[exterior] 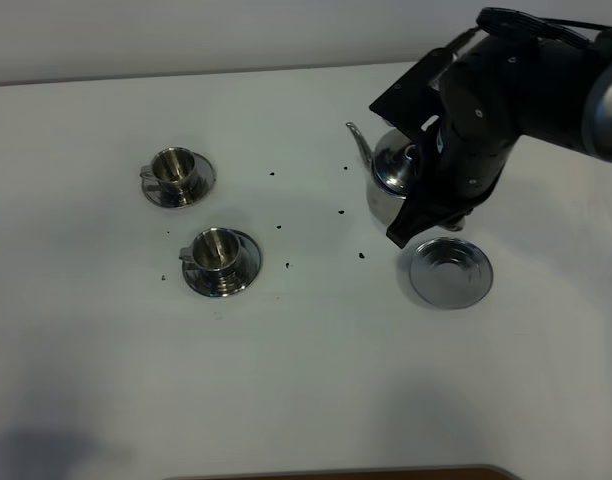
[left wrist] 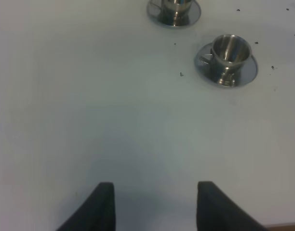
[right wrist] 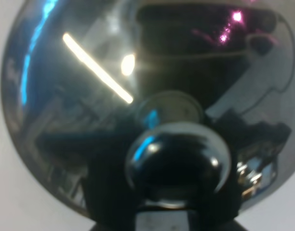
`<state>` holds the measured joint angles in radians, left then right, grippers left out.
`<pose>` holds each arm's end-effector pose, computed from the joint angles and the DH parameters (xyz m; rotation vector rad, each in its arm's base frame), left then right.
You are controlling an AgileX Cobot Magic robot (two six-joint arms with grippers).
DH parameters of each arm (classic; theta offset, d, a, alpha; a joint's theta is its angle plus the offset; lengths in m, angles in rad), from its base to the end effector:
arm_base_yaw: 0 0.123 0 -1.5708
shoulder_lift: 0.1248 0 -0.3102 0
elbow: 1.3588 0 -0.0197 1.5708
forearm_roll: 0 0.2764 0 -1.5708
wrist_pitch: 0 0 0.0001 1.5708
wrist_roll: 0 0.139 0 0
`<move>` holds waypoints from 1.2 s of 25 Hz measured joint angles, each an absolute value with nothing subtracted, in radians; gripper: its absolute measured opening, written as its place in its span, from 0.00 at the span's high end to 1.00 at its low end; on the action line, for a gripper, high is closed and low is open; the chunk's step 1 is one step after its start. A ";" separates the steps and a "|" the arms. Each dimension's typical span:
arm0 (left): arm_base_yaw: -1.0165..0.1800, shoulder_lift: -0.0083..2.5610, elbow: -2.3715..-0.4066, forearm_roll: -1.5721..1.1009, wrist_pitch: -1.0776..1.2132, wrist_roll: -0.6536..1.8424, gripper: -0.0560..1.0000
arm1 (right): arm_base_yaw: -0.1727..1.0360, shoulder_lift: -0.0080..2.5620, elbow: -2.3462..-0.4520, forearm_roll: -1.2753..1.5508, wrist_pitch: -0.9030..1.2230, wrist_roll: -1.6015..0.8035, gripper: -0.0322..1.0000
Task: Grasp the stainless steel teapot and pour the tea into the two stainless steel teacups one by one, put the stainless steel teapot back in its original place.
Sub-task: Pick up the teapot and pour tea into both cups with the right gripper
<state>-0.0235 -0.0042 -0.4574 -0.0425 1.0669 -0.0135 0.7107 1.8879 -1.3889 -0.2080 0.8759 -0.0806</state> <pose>0.0381 -0.0061 0.2525 0.0116 2.0889 -0.0738 0.3429 0.2661 0.1794 -1.2275 2.5347 -0.1157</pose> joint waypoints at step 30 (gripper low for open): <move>-0.023 -0.004 -0.457 -0.042 1.067 -0.014 0.52 | 0.853 2.398 -2.156 -0.249 0.996 -0.499 0.78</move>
